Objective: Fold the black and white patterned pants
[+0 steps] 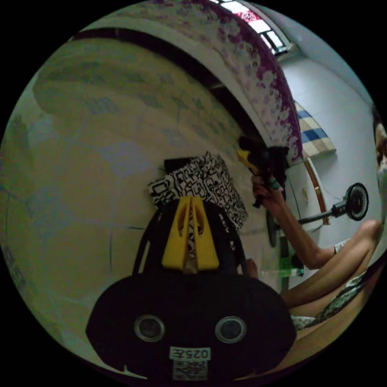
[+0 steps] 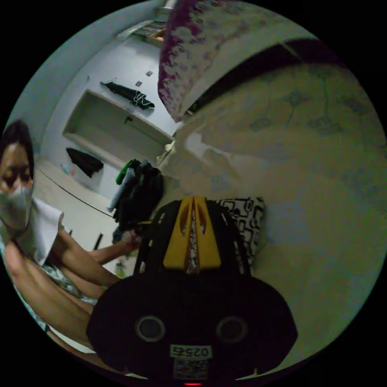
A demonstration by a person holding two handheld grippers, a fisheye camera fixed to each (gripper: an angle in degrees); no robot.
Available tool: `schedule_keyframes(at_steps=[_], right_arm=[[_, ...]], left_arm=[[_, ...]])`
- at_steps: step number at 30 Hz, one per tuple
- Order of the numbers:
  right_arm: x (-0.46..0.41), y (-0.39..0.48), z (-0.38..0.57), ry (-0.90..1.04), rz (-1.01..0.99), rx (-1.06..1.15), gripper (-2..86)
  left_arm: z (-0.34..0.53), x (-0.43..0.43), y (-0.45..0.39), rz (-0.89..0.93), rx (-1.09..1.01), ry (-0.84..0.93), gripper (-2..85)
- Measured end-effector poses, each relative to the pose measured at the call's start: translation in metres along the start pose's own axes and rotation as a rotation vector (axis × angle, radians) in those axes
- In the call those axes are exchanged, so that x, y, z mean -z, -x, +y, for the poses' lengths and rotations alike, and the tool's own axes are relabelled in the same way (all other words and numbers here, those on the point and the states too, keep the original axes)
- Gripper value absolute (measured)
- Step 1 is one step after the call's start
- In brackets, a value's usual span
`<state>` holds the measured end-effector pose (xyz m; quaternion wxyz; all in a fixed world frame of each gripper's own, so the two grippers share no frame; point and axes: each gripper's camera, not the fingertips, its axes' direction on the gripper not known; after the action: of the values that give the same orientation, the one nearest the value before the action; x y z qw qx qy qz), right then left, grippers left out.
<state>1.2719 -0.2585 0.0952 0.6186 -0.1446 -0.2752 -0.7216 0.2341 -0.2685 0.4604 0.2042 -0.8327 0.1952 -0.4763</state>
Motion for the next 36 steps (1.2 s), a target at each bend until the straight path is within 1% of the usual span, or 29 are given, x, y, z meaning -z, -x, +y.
schedule_keyframes(at_steps=[1, 2, 3, 5, 6, 8, 10, 13, 17, 20, 21, 23, 25, 27, 29, 31, 33, 34, 36], right_arm=[[0.013, 0.002, 0.001, -0.001, 0.027, 0.0, 6.9], [0.035, -0.002, 0.005, 0.016, 0.051, -0.036, 14.5], [0.051, -0.014, 0.011, 0.077, 0.028, -0.1, 15.7], [0.065, -0.036, 0.024, 0.187, -0.053, -0.192, 16.8], [0.072, -0.05, 0.033, 0.224, -0.063, -0.275, 16.8], [0.075, -0.066, 0.041, 0.259, -0.117, -0.341, 16.0], [0.074, -0.076, 0.035, 0.208, -0.197, -0.394, 14.9], [0.055, -0.08, 0.0, 0.258, -0.275, -0.374, 13.7], [0.042, -0.076, -0.06, 0.4, -0.318, -0.343, 12.9], [0.044, -0.074, -0.09, 0.467, -0.267, -0.319, 9.2], [0.045, -0.073, -0.101, 0.489, -0.252, -0.312, 8.4], [0.045, -0.071, -0.118, 0.532, -0.248, -0.312, 6.5], [0.043, -0.07, -0.132, 0.577, -0.277, -0.342, 5.0], [0.049, -0.067, -0.147, 0.603, -0.402, -0.491, 4.2], [0.064, -0.049, -0.165, 0.555, -0.524, -0.598, 4.1], [0.076, -0.016, -0.192, 0.519, -0.571, -0.675, 4.0], [0.076, 0.046, -0.247, 0.538, -0.619, -0.655, 4.0], [0.074, 0.063, -0.263, 0.545, -0.627, -0.639, 4.0], [0.052, 0.127, -0.334, 0.59, -0.652, -0.567, 4.1]], left_arm=[[0.004, 0.017, 0.003, 0.008, 0.022, -0.022, 3.6], [0.009, 0.044, 0.014, 0.061, 0.09, -0.006, 8.8], [0.015, 0.063, 0.03, 0.132, 0.198, 0.071, 11.8], [0.029, 0.085, 0.049, 0.234, 0.302, 0.167, 12.6], [0.037, 0.097, 0.058, 0.277, 0.361, 0.218, 13.2], [0.047, 0.109, 0.065, 0.325, 0.41, 0.298, 13.2], [0.051, 0.123, 0.067, 0.373, 0.417, 0.293, 13.2], [0.044, 0.148, 0.068, 0.428, 0.407, 0.291, 12.7], [0.037, 0.2, 0.067, 0.405, 0.368, 0.319, 11.0], [0.045, 0.24, 0.072, 0.399, 0.366, 0.318, 4.9], [0.048, 0.255, 0.072, 0.385, 0.336, 0.325, 3.0], [0.05, 0.276, 0.07, 0.379, 0.317, 0.342, 1.5], [0.052, 0.296, 0.074, 0.437, 0.319, 0.37, 0.8], [0.062, 0.328, 0.092, 0.568, 0.433, 0.408, 0.4], [0.07, 0.364, 0.097, 0.653, 0.473, 0.413, 0.3], [0.077, 0.404, 0.093, 0.742, 0.476, 0.438, 0.3], [0.089, 0.457, 0.088, 0.917, 0.532, 0.454, 0.3], [0.093, 0.471, 0.088, 0.96, 0.543, 0.449, 0.3], [0.107, 0.539, 0.087, 1.079, 0.565, 0.372, 0.3]])
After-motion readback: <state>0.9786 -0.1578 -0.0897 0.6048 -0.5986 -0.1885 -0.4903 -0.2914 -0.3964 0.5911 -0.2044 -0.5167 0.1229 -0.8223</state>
